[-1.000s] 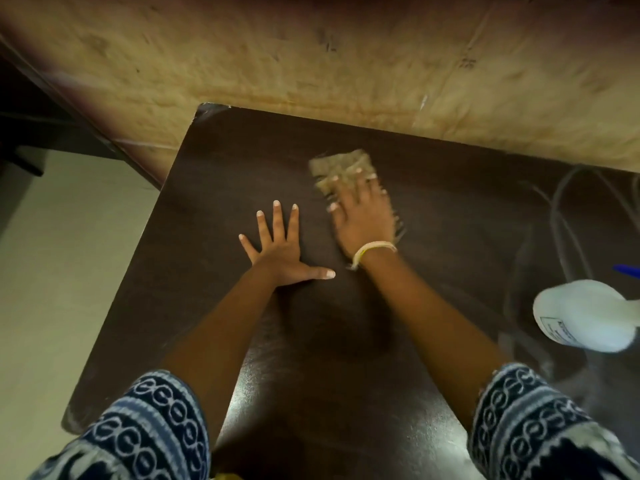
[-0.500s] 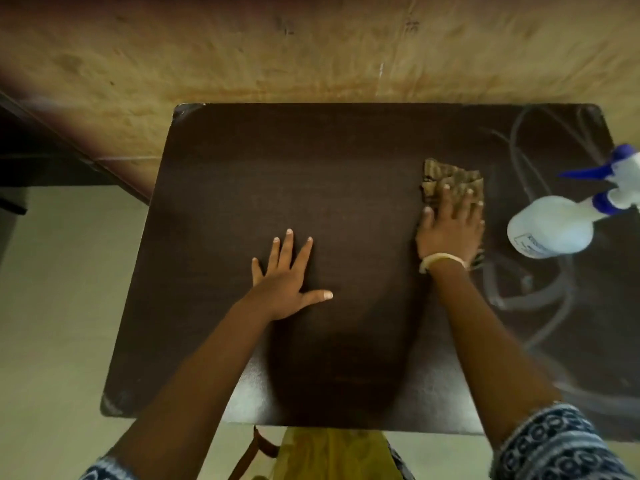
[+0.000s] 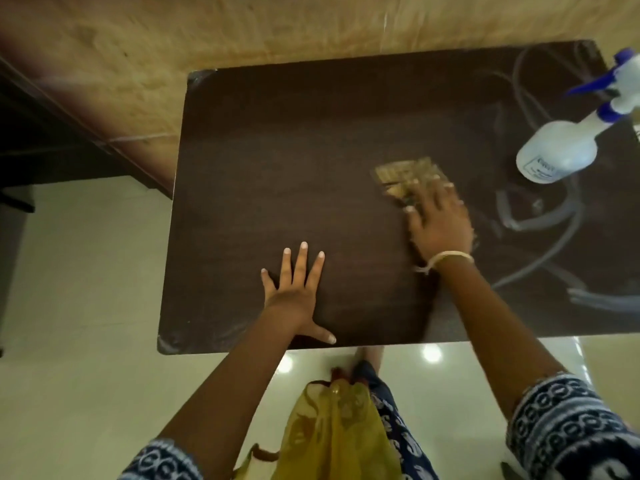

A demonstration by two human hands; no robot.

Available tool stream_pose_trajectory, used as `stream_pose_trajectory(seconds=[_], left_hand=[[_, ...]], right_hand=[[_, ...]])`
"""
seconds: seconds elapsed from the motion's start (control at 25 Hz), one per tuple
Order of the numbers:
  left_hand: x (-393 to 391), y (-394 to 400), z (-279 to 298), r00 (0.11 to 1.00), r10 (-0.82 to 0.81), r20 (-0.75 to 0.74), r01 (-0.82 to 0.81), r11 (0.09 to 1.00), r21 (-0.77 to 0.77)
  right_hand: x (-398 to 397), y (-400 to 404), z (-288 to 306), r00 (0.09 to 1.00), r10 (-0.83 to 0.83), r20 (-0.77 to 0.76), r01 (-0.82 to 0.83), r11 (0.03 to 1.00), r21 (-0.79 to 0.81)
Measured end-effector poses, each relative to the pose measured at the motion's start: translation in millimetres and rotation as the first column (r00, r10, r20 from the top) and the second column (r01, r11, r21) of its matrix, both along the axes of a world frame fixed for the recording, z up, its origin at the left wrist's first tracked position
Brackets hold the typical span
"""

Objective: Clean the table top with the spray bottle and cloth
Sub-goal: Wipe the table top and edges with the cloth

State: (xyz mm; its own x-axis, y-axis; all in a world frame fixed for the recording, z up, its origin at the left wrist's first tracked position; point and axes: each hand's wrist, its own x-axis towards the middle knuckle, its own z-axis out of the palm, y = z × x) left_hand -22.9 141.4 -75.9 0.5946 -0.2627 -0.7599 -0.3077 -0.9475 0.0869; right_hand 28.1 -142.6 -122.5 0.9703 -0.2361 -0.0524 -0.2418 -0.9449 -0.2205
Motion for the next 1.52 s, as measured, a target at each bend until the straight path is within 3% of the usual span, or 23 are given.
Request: stream_pose_trajectory(seconds=[0.16,0.28,0.32,0.36,0.44,0.52,0.6,0.72,0.84,0.96,1.04,1.16,1.24,1.32,1.4,1.52], left_hand=[[1,1,-6,0.999,-0.024,0.027,0.024,1.0,0.0],[2,2,-8,1.0,-0.018,0.016,0.017,1.0,0.015],[2,1,-8,1.0,-0.018,0.009,0.018,1.0,0.024],[4,0,-7,1.0,-0.019,0.002,0.019,0.999,0.033],[5,-2,-5,1.0,-0.016,-0.01,0.016,0.998,0.052],[4,-4,-4,1.0,-0.02,-0.017,0.021,0.996,0.084],[4,-5,-3,0.999,-0.031,-0.018,0.033,0.994,0.106],[3,-4,-1,1.0,-0.017,-0.009,0.018,0.995,0.095],[4,-4,-4,0.999,-0.03,0.016,0.028,0.996,0.086],[3,-5,-4,0.999,-0.032,0.034,0.029,0.995,0.095],[1,-10,-3,0.998,-0.025,0.055,0.017,0.992,0.128],[-2,-20,-1,0.996,-0.011,0.084,-0.004,0.984,0.177],[-4,-21,2,0.995,-0.013,0.096,-0.006,0.982,0.187],[-7,-23,5,0.994,-0.027,0.108,0.004,0.978,0.207],[-8,-32,10,0.994,-0.022,0.104,-0.004,0.97,0.243],[-11,-59,17,0.995,0.055,0.086,-0.075,0.964,0.257]], right_hand=[[-64,-71,9,0.918,-0.396,-0.026,0.397,0.917,0.028],[-63,-30,9,0.821,-0.568,-0.058,0.57,0.821,0.036],[-58,-7,12,0.831,-0.553,-0.063,0.556,0.83,0.038],[-55,20,13,0.88,-0.47,-0.064,0.473,0.88,0.04],[-65,82,10,0.988,-0.147,-0.056,0.148,0.989,0.018],[-94,129,7,0.978,0.181,-0.101,-0.182,0.983,0.006],[-100,116,6,0.96,0.272,-0.072,-0.272,0.962,0.005],[-104,29,4,0.99,-0.14,-0.021,0.14,0.99,-0.001],[-139,-44,11,0.874,-0.479,-0.084,0.482,0.876,0.027],[-134,-22,10,0.736,-0.665,-0.13,0.675,0.736,0.056],[-114,29,10,0.806,-0.578,-0.129,0.588,0.806,0.064],[-113,113,8,0.986,-0.125,-0.108,0.127,0.992,0.012],[-128,139,9,0.975,0.185,-0.121,-0.184,0.983,0.021],[-129,119,6,0.926,0.368,-0.079,-0.369,0.929,0.01],[-123,73,-1,0.943,0.332,-0.021,-0.333,0.942,-0.047],[-121,-32,-5,0.998,-0.061,-0.014,0.061,0.998,-0.019]])
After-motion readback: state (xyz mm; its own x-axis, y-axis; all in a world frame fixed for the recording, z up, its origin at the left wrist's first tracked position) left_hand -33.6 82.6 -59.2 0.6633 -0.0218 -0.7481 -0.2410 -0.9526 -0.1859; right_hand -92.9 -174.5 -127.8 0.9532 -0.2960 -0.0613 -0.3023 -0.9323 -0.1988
